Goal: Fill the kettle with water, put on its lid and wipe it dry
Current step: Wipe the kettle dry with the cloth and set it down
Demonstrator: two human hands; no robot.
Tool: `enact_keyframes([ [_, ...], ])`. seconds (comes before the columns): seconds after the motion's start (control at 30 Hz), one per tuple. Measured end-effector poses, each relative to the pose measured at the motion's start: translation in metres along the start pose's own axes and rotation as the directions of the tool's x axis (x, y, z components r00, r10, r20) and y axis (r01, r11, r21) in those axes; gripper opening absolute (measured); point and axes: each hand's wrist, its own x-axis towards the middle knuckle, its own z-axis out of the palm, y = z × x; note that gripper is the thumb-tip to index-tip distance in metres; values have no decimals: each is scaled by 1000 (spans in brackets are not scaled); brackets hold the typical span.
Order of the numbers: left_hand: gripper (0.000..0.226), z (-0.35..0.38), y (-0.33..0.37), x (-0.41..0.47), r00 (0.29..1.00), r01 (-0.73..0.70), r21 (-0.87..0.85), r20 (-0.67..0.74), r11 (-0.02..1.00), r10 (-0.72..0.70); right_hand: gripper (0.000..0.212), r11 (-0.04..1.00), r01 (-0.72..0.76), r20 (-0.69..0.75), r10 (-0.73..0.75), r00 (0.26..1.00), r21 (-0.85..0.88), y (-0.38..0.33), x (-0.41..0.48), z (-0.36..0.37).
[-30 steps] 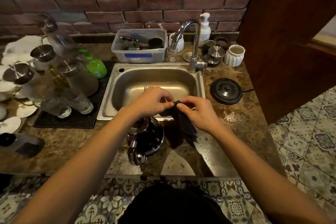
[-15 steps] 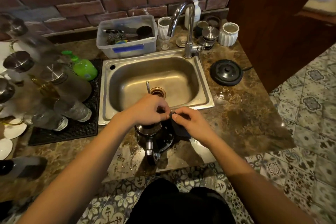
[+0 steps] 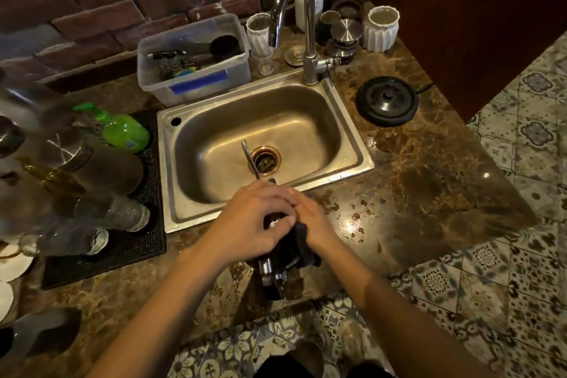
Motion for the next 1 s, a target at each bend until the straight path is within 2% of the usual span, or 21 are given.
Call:
enact_keyframes([
  [0.1,39,15,6,0,949,168,-171,-238,971,-206,42,964,173,-91,-195,977,-204,20,-5,15],
  [0.17,47,24,9,5,875,302,-135,-353,944,-331,36,915,248,-120,-298,947,-317,33,-1,20],
  [0.23,48,31,12,8,811,399,-82,-433,913,-393,46,851,327,-194,-432,881,-412,46,0,27],
  [0.27,47,34,12,9,786,428,-63,-467,902,-406,46,838,352,-231,-472,850,-418,52,-1,32],
  [0.3,44,37,12,10,769,444,-51,-491,894,-410,42,882,339,-282,-433,856,-327,54,-6,36],
  [0.37,41,39,11,11,747,455,-43,-525,889,-408,55,941,298,-391,-338,856,-160,55,-21,48],
  [0.43,40,39,12,10,731,449,-73,-544,890,-413,57,929,352,-433,-366,824,-115,59,-39,61],
  [0.53,44,38,14,10,724,436,-105,-549,894,-418,54,879,442,-402,-475,783,-179,67,-51,77],
  [0.67,42,36,14,7,760,403,-93,-521,911,-389,52,860,492,-303,-509,806,-137,53,-42,61],
  [0.7,42,35,14,7,765,390,-99,-519,915,-382,52,838,524,-240,-545,803,-150,44,-33,48],
  [0.77,43,36,12,8,760,383,-114,-525,917,-383,46,722,612,-26,-653,757,-321,35,2,25],
  [0.83,44,38,12,8,743,407,-115,-535,906,-402,40,650,643,270,-586,764,-405,23,46,9],
  [0.87,43,38,12,9,736,423,-111,-537,899,-412,35,633,640,349,-536,769,-436,18,61,5],
  [0.9,41,38,12,10,729,436,-107,-540,893,-421,30,621,644,357,-537,764,-446,17,71,4],
  [1.0,38,39,13,10,712,452,-104,-556,886,-429,34,579,690,149,-709,689,-433,33,64,4],
])
